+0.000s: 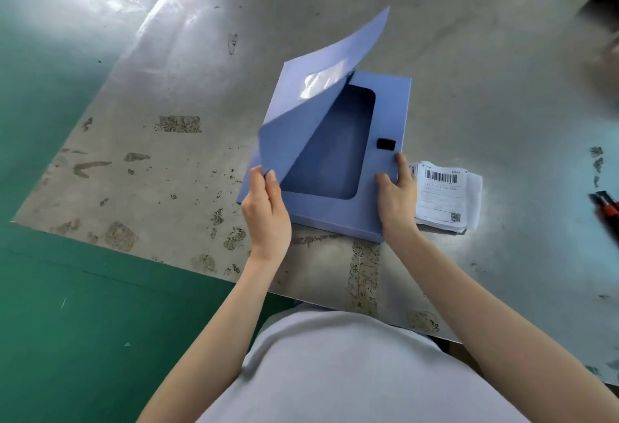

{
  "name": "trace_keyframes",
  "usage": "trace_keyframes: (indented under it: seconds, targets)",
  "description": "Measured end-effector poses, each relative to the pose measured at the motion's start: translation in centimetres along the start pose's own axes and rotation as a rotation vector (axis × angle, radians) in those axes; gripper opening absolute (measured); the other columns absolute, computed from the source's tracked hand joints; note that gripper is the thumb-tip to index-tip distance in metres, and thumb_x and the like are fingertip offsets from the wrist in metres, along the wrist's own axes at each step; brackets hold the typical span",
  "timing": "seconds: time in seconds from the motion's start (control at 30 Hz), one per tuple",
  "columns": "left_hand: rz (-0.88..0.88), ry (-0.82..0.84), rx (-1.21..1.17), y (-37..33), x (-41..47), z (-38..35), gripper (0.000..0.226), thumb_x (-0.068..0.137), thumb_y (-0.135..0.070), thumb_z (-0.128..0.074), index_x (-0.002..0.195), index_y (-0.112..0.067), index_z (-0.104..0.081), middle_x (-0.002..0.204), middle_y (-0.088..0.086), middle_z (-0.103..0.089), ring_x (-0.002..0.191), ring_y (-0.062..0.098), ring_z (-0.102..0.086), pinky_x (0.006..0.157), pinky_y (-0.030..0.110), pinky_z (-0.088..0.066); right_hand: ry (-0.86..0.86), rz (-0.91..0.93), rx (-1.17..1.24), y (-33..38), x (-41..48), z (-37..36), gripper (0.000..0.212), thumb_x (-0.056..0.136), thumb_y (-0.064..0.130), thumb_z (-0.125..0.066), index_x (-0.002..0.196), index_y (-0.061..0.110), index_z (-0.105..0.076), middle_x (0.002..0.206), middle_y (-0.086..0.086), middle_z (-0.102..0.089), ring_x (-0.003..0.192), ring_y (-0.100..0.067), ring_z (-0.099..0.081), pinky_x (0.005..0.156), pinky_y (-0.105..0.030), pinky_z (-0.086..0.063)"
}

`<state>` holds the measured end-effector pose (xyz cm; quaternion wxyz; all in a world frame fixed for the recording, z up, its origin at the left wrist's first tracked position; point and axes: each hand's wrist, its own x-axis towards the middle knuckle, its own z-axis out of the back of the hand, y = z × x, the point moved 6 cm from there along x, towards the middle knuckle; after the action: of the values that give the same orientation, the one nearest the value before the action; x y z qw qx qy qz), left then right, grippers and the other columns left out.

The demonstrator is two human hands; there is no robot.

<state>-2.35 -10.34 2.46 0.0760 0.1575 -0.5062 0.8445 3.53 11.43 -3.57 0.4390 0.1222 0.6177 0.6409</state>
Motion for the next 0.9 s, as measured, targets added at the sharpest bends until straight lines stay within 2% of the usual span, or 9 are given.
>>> trace_keyframes:
  seconds: [0.1,0.27,0.37,0.47,0.57,0.6,0.67,0.77,0.9]
  targets:
    - [0.125,-0.126,-0.079,1.3,0.9,1.4,0.02,0.102,-0.013,-0.032,0.083,-0.01,-0.035,0.059,-0.012,-0.027,0.046,-0.001,-0.033,0.047,0.012,-0.027,-0.033,0.103,-0.229,0.8,-0.2,-0.2,0.065,0.086,0.018,-0.056,0.146,0.019,-0.031,0.146,-0.005,-0.03,0.131,-0.024,-0.038,0.109,-0.043,-0.034]
    - [0.325,-0.317,-0.09,6.5,3.2,4.6,0.02,0.103,-0.015,-0.03,0.085,-0.008,-0.033,0.065,-0.008,-0.028,0.052,0.002,-0.031,0.055,0.018,-0.028,-0.045,0.208,-0.557,0.9,-0.8,-1.2,0.082,0.079,0.027,-0.069,0.146,0.013,-0.024,0.154,-0.01,-0.018,0.14,-0.031,-0.018,0.114,-0.046,-0.022]
    - [0.477,-0.299,-0.035,10.5,3.6,5.4,0.018,0.103,-0.015,-0.03,0.087,-0.008,-0.033,0.067,-0.006,-0.032,0.061,0.012,-0.032,0.06,0.026,-0.029,-0.035,0.216,-0.614,0.6,-0.8,-1.4,0.083,0.079,0.028,-0.069,0.147,0.014,-0.022,0.155,-0.011,-0.015,0.14,-0.033,-0.016,0.114,-0.046,-0.02]
    - [0.632,-0.239,-0.032,13.5,3.3,5.3,0.02,0.101,-0.014,-0.032,0.083,-0.01,-0.037,0.073,-0.003,-0.042,0.073,0.023,-0.04,0.071,0.036,-0.041,-0.043,0.222,-0.625,0.7,-0.7,-1.4,0.082,0.08,0.028,-0.069,0.147,0.016,-0.023,0.155,-0.01,-0.014,0.14,-0.033,-0.016,0.113,-0.045,-0.018]
    - [0.781,-0.169,-0.148,15.2,2.5,4.4,0.019,0.099,-0.012,-0.036,0.088,-0.008,-0.051,0.097,0.009,-0.06,0.085,0.025,-0.06,0.083,0.036,-0.055,-0.047,0.225,-0.627,0.7,-0.6,-1.4,0.081,0.08,0.028,-0.071,0.146,0.018,-0.024,0.156,-0.01,-0.014,0.14,-0.033,-0.016,0.113,-0.044,-0.016]
    - [0.799,-0.146,-0.124,15.3,2.3,4.3,0.02,0.098,-0.013,-0.038,0.088,-0.006,-0.053,0.098,0.011,-0.062,0.084,0.024,-0.064,0.082,0.036,-0.056,-0.048,0.225,-0.627,0.7,-0.6,-1.3,0.081,0.08,0.028,-0.071,0.146,0.018,-0.024,0.156,-0.01,-0.014,0.14,-0.033,-0.016,0.113,-0.044,-0.016]
    - [0.82,-0.124,-0.091,15.7,1.9,4.2,0.02,0.096,-0.014,-0.042,0.083,-0.005,-0.055,0.085,0.01,-0.064,0.064,0.016,-0.068,0.065,0.03,-0.058,-0.052,0.223,-0.629,0.6,-0.5,-1.2,0.082,0.08,0.028,-0.072,0.146,0.018,-0.024,0.155,-0.009,-0.015,0.139,-0.033,-0.018,0.113,-0.044,-0.016]
    - [0.86,-0.101,-0.028,15.5,1.4,4.5,0.023,0.091,-0.015,-0.047,0.073,-0.006,-0.059,0.061,0.007,-0.062,0.035,0.007,-0.056,0.042,0.023,-0.048,-0.055,0.22,-0.62,0.6,-0.4,-1.1,0.083,0.079,0.029,-0.074,0.145,0.017,-0.025,0.155,-0.009,-0.016,0.138,-0.033,-0.02,0.113,-0.046,-0.016]
    - [0.723,-0.089,0.076,12.7,1.4,4.7,0.028,0.093,-0.024,-0.047,0.069,-0.01,-0.056,0.06,0.004,-0.058,0.04,0.011,-0.052,0.056,0.031,-0.047,-0.037,0.222,-0.579,0.9,-0.3,-0.9,0.083,0.079,0.03,-0.074,0.145,0.016,-0.025,0.153,-0.009,-0.02,0.136,-0.033,-0.022,0.114,-0.046,-0.016]
